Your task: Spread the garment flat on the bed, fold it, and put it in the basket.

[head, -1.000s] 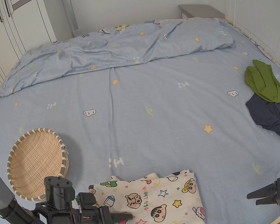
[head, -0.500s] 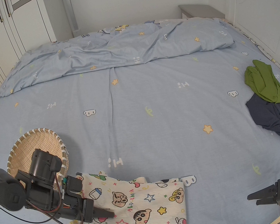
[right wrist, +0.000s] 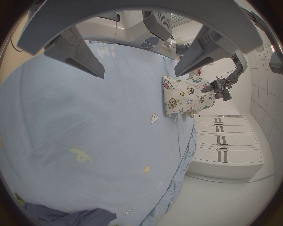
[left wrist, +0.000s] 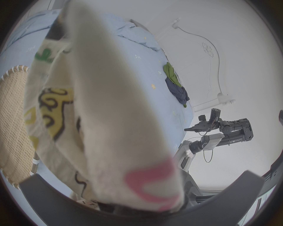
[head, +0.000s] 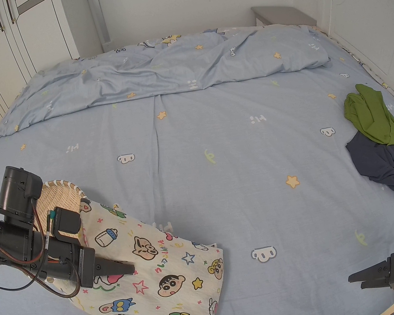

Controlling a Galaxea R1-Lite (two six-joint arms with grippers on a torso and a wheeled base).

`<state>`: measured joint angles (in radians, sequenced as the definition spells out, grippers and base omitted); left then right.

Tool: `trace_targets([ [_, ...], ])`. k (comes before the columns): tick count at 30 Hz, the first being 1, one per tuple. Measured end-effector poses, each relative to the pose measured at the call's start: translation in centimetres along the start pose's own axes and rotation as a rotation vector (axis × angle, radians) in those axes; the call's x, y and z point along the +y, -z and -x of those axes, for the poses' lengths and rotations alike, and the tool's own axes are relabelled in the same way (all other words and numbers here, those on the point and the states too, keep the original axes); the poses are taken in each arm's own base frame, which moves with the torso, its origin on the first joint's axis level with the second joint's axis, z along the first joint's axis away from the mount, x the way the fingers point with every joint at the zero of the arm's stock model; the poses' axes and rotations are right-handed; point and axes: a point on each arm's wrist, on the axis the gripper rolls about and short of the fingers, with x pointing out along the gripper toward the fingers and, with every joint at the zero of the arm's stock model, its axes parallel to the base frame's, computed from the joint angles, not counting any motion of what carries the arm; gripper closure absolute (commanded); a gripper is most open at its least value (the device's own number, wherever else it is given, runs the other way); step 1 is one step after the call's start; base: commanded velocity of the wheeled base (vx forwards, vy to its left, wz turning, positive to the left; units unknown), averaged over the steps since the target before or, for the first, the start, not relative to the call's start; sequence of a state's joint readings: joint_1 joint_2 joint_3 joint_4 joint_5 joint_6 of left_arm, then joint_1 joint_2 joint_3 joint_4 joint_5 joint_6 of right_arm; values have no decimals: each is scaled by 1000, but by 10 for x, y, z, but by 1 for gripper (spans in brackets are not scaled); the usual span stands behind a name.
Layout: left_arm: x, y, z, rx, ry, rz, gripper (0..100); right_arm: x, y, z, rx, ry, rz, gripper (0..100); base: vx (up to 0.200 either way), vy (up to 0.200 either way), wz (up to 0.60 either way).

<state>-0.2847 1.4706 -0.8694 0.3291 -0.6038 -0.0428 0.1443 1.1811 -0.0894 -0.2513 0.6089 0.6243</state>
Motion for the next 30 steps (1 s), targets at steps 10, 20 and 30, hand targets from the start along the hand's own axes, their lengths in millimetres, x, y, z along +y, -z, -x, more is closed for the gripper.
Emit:
trace_targets([
  [10,-4,-3,5,-19,1,-16,100,0,0,0,0,1,-1,0,0,160,0],
  [20,-6,-2,4,-14,7,-24,100,0,0,0,0,1,-1,0,0,200,0],
  [30,-22,-9,4,-44,48,-114,100,0,0,0,0,0,0,0,0,0,0],
])
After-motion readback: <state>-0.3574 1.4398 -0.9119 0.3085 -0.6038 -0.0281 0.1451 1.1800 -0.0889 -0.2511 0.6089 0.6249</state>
